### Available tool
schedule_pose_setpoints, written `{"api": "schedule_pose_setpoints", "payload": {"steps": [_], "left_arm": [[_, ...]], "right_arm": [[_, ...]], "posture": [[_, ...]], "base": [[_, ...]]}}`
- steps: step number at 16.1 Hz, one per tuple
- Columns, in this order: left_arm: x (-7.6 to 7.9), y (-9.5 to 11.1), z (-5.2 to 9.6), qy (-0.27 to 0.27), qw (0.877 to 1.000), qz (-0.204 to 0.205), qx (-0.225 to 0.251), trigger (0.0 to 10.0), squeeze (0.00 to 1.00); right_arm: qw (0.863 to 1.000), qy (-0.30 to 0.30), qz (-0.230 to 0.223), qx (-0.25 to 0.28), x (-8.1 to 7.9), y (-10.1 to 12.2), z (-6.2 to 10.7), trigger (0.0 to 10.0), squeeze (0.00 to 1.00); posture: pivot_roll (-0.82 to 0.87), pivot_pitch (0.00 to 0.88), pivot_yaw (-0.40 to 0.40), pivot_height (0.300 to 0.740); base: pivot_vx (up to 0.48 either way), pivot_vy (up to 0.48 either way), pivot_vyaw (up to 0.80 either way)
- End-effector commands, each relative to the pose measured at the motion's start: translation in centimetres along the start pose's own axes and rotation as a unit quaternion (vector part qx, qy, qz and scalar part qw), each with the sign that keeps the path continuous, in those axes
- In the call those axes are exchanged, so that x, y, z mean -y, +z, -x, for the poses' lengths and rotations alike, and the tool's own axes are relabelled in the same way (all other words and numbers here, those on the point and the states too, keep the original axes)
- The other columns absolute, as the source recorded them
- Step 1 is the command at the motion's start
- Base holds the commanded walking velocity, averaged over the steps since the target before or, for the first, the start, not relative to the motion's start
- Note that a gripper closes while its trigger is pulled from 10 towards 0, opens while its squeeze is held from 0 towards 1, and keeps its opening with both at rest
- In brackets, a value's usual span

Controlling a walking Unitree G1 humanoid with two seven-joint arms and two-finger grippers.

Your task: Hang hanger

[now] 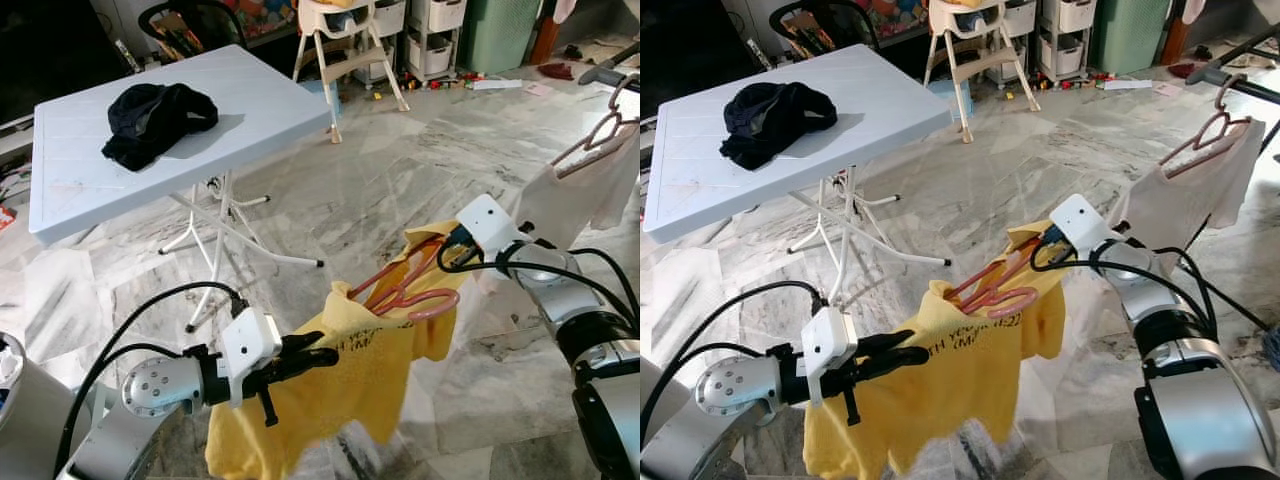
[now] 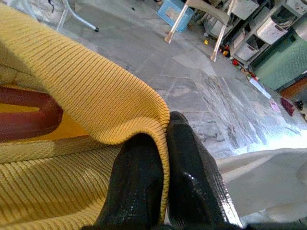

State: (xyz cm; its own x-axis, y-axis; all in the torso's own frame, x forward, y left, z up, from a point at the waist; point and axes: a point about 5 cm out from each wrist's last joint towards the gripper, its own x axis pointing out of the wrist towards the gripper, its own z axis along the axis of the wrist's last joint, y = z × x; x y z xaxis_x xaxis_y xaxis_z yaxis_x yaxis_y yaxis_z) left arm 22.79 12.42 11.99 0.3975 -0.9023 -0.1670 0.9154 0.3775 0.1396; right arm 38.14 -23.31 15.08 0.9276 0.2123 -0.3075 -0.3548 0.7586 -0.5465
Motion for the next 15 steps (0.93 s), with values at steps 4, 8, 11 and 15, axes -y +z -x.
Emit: {"api": "schedule_pose_setpoints", "payload": {"steps": [4, 8, 11, 15], "left_arm": [[-1.1, -0.8, 1.5, 0.012, 0.999, -0.021, -0.034, 0.0, 0.0], [-4.1, -0.6, 0.9, 0.119, 0.991, -0.059, -0.029, 0.0, 0.0], [-3.8, -0.2, 0.1, 0.094, 0.995, -0.044, -0.01, 0.0, 0.0], [-2.4, -0.5, 0.3, 0.006, 0.999, -0.04, -0.025, 0.0, 0.0]], "right_arm": [[0.995, -0.09, -0.028, -0.016, 4.2, -1.8, 2.4, 0.0, 0.0], [0.993, -0.094, -0.059, 0.03, 3.8, -2.0, 3.7, 0.0, 0.0], [0.992, -0.096, -0.072, 0.026, 1.9, -3.2, 4.3, 0.0, 0.0], [0.987, -0.139, -0.078, 0.022, 2.6, -2.3, 4.4, 0.0, 0.0]], "posture": [[-0.06, 0.062, 0.122, 0.74], [-0.07, 0.066, 0.141, 0.74], [-0.09, 0.065, 0.162, 0.74], [-0.09, 0.066, 0.172, 0.74]], "base": [[0.0, 0.0, 0.0], [0.0, 0.0, 0.0], [0.0, 0.0, 0.0], [0.0, 0.0, 0.0]]}}
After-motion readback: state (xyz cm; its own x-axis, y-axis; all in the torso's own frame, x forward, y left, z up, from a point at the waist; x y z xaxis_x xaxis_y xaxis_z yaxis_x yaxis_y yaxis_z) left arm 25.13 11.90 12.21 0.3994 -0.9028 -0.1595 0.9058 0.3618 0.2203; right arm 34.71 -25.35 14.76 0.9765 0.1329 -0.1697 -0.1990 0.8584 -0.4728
